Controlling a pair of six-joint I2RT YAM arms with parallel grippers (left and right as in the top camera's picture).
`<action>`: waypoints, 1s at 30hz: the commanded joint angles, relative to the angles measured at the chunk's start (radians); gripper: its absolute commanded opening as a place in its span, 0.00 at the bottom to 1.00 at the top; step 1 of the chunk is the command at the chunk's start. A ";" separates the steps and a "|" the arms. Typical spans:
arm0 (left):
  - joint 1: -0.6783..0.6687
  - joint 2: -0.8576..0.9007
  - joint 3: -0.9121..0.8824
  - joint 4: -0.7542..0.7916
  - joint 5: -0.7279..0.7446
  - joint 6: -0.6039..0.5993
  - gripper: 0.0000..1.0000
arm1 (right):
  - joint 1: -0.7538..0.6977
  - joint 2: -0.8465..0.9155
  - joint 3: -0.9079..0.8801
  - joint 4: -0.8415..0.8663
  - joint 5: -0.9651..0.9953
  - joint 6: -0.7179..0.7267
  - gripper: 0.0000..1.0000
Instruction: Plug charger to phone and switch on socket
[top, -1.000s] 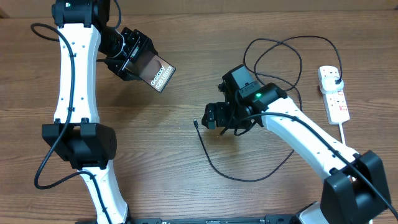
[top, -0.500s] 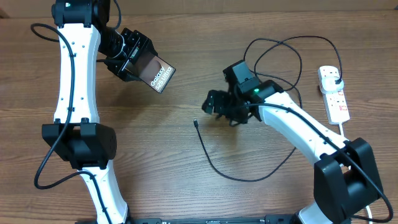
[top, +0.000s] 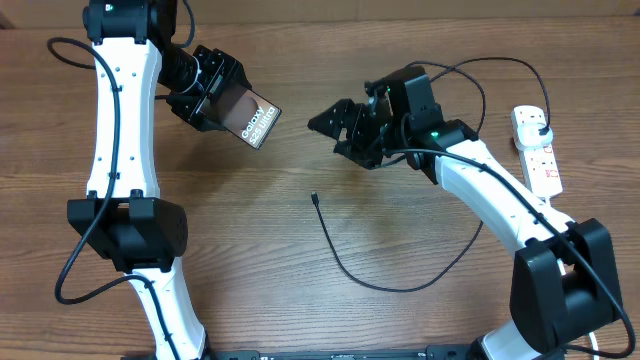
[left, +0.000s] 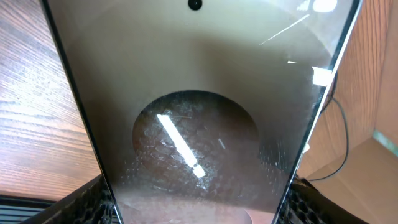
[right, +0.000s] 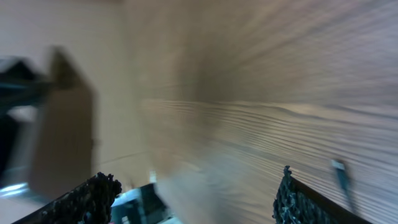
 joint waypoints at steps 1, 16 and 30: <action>-0.002 -0.036 0.004 -0.003 0.006 -0.069 0.09 | -0.003 -0.002 0.021 0.095 -0.121 0.103 0.84; -0.025 -0.035 0.004 -0.002 0.012 -0.187 0.08 | 0.052 -0.002 0.021 0.301 -0.097 0.213 0.79; -0.101 -0.035 0.004 -0.002 -0.016 -0.341 0.08 | 0.054 -0.002 0.021 0.303 -0.095 0.227 0.72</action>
